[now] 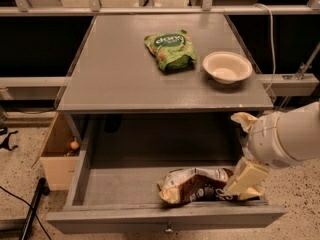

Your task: Pick brown chip bag from top drawer and place on counter

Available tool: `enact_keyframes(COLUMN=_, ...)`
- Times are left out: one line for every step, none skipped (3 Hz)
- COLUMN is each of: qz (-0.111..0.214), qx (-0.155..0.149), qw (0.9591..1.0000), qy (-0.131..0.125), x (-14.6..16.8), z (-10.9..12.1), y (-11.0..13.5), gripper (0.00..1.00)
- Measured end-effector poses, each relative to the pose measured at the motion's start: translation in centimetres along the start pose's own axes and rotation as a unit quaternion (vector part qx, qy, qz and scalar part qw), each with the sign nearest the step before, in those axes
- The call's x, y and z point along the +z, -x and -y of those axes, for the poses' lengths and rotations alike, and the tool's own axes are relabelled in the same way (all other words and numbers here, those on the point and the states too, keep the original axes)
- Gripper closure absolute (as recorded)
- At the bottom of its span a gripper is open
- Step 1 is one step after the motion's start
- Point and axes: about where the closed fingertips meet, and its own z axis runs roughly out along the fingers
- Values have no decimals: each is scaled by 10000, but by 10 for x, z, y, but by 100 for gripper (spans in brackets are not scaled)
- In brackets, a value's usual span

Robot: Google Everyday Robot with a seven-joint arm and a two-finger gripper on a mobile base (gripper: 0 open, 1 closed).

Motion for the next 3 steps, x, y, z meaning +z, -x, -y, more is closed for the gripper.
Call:
enact_keyframes(qz=123, qx=-14, qw=9999, qy=60, x=18, z=-12, y=-2, gripper=6)
enact_keyframes(qz=186, qx=-43, qw=9997, qy=159, x=48, z=-26, y=-4, gripper=20)
enact_keyframes(qz=246, qx=-67, qw=9993, qy=290, x=85, z=-42, y=-7, gripper=18)
